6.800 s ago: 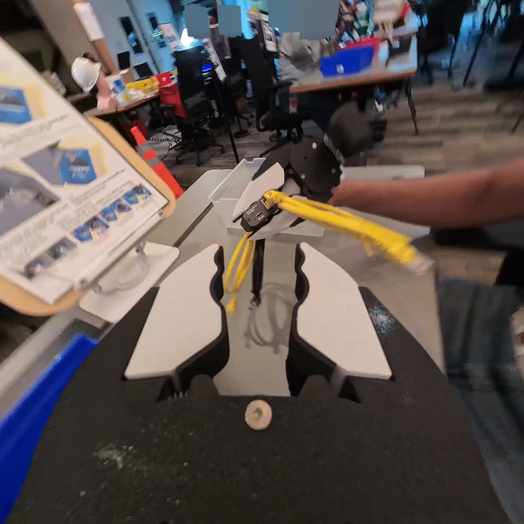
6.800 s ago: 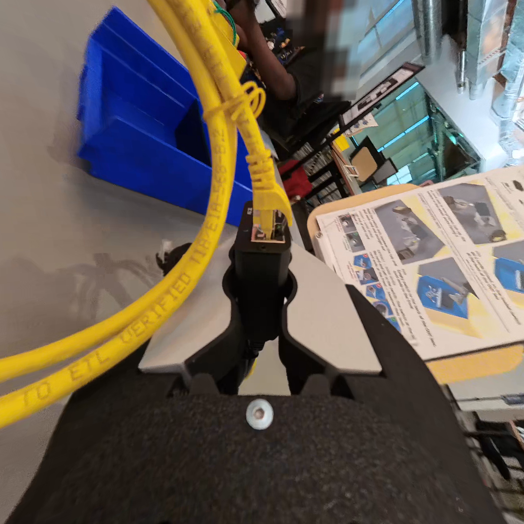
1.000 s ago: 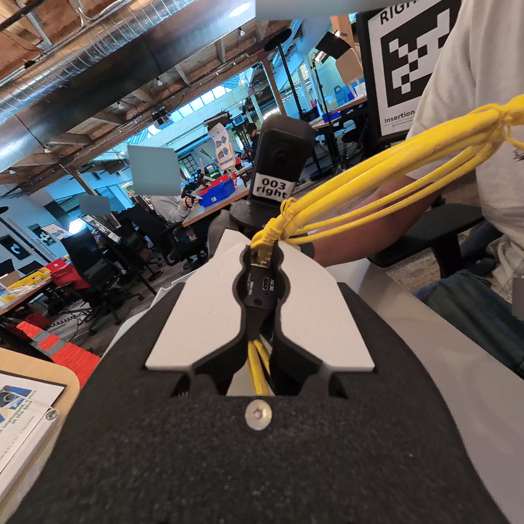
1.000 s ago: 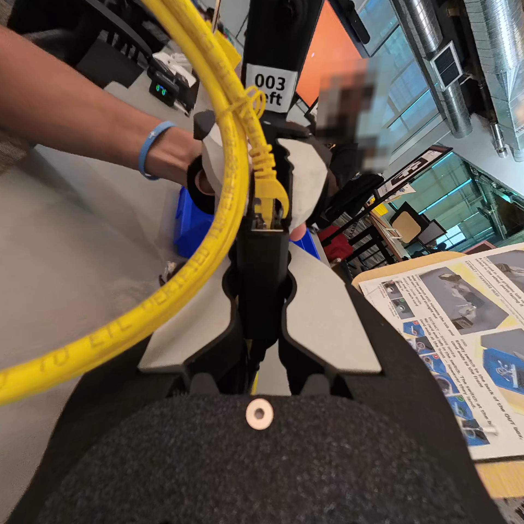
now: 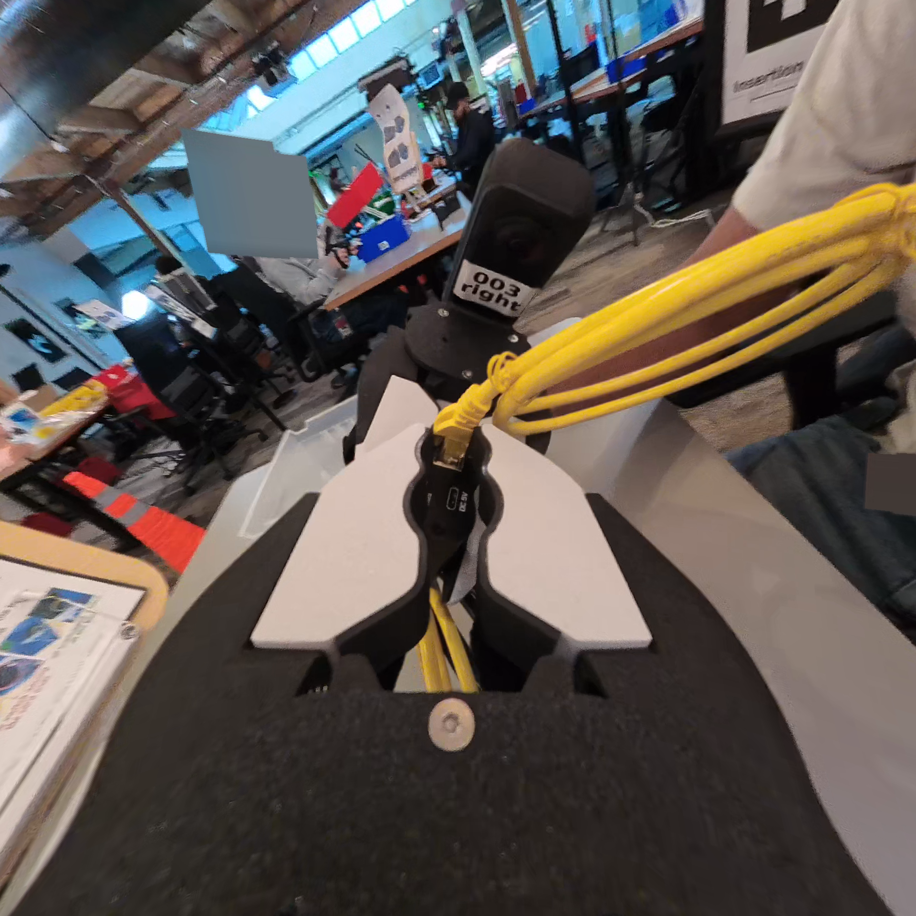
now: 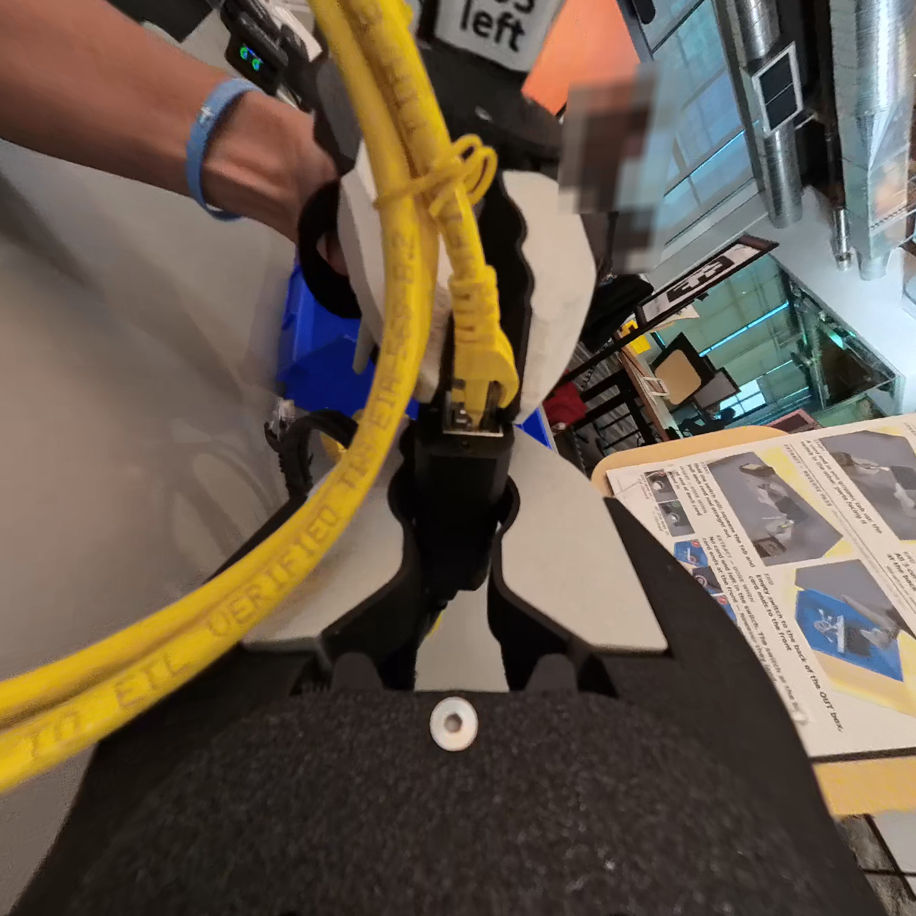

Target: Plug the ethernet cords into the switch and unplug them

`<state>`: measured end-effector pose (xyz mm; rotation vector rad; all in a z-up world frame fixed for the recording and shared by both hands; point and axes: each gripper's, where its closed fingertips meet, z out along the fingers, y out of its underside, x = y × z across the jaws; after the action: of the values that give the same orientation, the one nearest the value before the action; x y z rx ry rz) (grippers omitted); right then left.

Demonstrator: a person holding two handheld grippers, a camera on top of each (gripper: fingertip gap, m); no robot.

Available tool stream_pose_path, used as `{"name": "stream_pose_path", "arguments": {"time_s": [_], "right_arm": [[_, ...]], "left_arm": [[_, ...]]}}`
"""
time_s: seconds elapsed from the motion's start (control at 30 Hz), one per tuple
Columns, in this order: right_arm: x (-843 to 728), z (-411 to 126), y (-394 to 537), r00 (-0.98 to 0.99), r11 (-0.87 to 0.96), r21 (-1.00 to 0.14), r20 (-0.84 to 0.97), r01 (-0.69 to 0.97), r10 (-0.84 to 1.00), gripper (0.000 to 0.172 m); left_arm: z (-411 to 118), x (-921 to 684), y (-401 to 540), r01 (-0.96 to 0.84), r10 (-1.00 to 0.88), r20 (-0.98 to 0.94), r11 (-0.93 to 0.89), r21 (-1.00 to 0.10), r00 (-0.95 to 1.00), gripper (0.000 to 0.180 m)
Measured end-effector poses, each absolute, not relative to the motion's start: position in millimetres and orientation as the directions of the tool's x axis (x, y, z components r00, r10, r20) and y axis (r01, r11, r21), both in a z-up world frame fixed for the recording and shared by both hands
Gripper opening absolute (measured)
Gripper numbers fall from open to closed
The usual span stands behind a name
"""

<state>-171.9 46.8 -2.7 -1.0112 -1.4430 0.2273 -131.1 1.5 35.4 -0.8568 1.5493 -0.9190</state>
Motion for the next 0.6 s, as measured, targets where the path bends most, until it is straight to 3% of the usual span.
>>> {"name": "stream_pose_path", "arguments": {"time_s": [0.1, 0.2, 0.3, 0.43, 0.53, 0.6], "right_arm": [[-166, 4, 52, 0.212, 0.605, -0.656, 0.737, 0.452, 0.641, 0.032], [-159, 9, 56, 0.224, 0.615, -0.625, 0.766, 0.48, 0.603, 0.03], [-154, 11, 64, 0.243, 0.604, -0.589, 0.794, 0.537, 0.558, 0.03], [-151, 10, 72, 0.235, 0.611, -0.504, 0.852, 0.61, 0.469, 0.03], [-150, 7, 77, 0.226, 0.598, -0.46, 0.876, 0.657, 0.426, 0.025], [-150, 6, 80, 0.225, 0.596, -0.445, 0.884, 0.668, 0.409, 0.025]], "left_arm": [[40, -132, 7, -0.07, -0.887, -0.457, 0.461, -0.884, -0.066, 0.016], [41, -144, 19, -0.118, -0.918, -0.396, 0.39, -0.913, 0.028, 0.038], [43, -164, 36, -0.152, -0.966, -0.238, 0.221, -0.963, 0.1, 0.042], [61, -193, 64, -0.132, -0.967, 0.008, -0.043, -0.99, 0.254, 0.035], [77, -194, 50, -0.094, -0.961, 0.204, -0.224, -0.97, 0.187, 0.031], [68, -183, 41, -0.192, -0.943, 0.25, -0.293, -0.937, 0.219, 0.035]]}}
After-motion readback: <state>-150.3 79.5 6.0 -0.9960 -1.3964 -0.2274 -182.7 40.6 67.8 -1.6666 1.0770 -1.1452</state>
